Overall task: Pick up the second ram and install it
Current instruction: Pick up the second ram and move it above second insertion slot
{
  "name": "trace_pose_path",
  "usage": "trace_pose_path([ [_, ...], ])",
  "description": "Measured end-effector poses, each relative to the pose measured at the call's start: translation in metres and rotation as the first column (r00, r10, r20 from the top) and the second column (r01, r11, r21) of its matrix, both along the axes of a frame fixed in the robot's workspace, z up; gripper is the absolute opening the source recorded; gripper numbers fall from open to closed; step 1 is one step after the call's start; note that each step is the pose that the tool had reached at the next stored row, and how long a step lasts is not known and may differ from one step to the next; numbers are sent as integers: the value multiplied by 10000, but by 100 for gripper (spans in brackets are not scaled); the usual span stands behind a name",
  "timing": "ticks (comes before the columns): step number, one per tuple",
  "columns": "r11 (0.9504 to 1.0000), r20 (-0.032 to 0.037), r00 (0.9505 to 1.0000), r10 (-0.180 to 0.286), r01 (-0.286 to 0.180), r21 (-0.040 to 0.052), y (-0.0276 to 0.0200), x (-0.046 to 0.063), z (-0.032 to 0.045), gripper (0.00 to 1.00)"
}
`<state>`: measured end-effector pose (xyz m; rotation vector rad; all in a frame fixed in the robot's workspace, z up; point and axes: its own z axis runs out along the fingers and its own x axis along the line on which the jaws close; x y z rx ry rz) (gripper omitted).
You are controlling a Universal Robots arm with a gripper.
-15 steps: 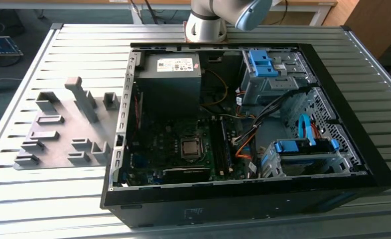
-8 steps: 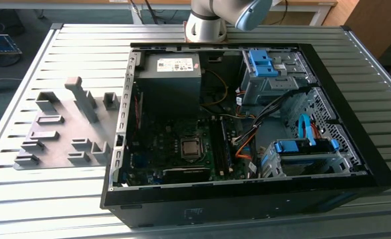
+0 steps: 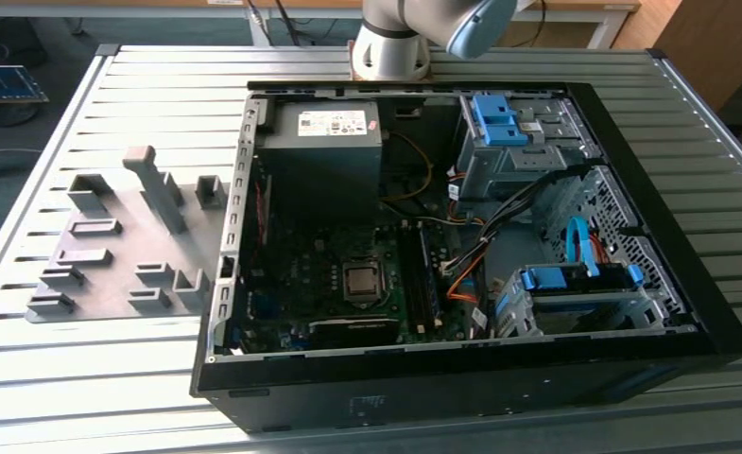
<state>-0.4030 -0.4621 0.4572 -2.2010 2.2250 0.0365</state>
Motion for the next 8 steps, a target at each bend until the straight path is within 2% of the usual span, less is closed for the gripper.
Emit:
trace_pose_path([
  [8,10000,1,10000,0,0,0,0,96,-1,14],
])
